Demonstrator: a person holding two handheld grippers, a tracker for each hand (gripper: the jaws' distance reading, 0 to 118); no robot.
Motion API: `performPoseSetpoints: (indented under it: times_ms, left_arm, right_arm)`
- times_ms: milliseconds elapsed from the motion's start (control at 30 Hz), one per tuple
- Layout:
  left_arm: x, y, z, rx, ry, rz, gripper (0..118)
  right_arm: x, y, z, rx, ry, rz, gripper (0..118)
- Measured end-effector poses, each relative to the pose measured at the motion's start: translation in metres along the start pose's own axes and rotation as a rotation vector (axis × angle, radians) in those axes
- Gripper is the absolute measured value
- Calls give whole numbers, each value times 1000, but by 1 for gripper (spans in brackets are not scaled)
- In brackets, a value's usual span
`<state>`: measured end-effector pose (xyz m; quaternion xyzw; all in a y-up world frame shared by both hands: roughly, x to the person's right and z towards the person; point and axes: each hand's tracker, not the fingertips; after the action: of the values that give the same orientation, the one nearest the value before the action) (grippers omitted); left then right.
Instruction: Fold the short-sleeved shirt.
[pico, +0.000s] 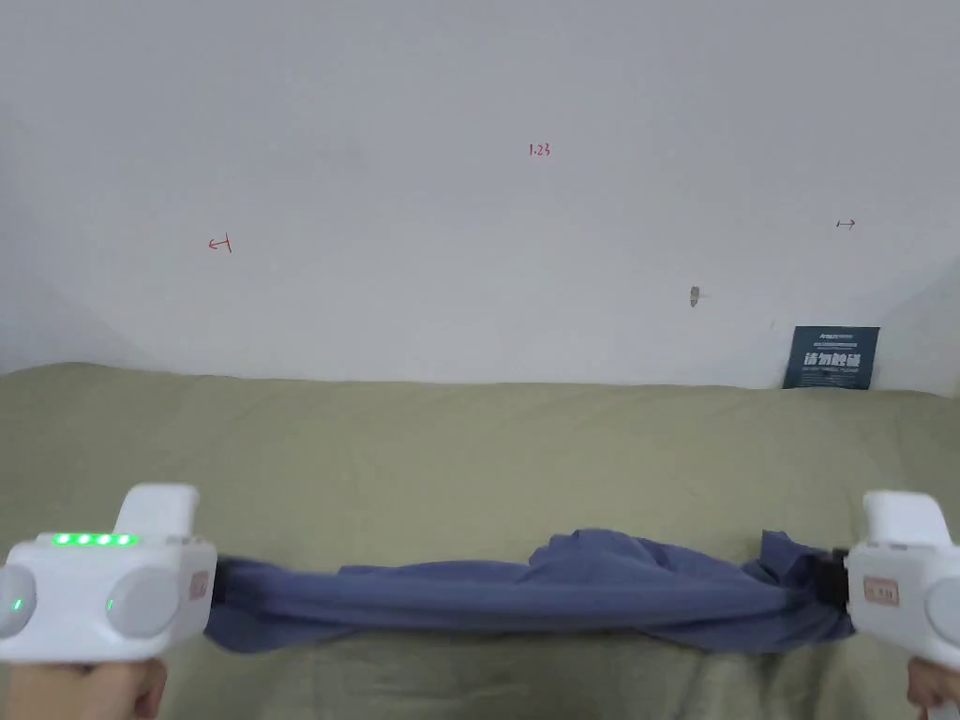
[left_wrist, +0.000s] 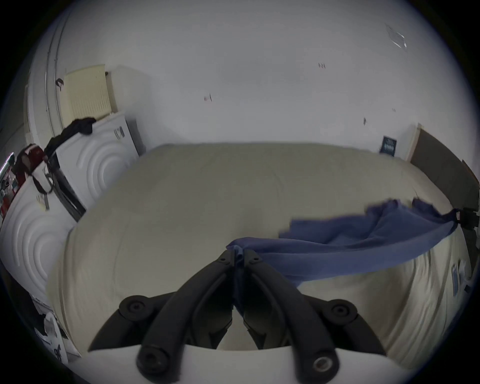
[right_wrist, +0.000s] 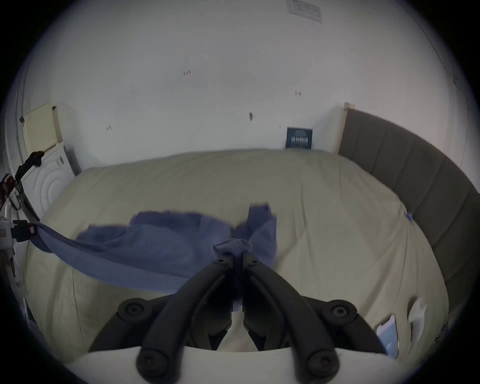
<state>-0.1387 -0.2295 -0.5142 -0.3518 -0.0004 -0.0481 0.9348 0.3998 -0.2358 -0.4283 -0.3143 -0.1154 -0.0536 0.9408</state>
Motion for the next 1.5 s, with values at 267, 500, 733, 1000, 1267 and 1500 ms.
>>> performPoseSetpoints:
  times_ms: [267,500,733,1000,1267,1500]
  left_arm:
    - [-30,-129,60,-136,-59,6,4]
    - [-66,-204,111,-179,-89,67,4]
    - [-75,-233,123,-202,-114,85,4]
    - [-67,-221,153,-114,-112,111,118]
    - [-17,-197,253,212,-168,43,0]
    - [4,-204,301,358,-170,-9,0]
  right_arm:
    - [14,-140,95,-79,28,-80,8]
    - [23,-222,154,-136,24,-144,8]
    - [24,-240,175,-131,34,-200,9]
    - [19,-234,206,-88,28,-185,112]
    - [-44,-202,287,187,7,-104,2]
    - [-76,-204,322,302,-33,12,2]
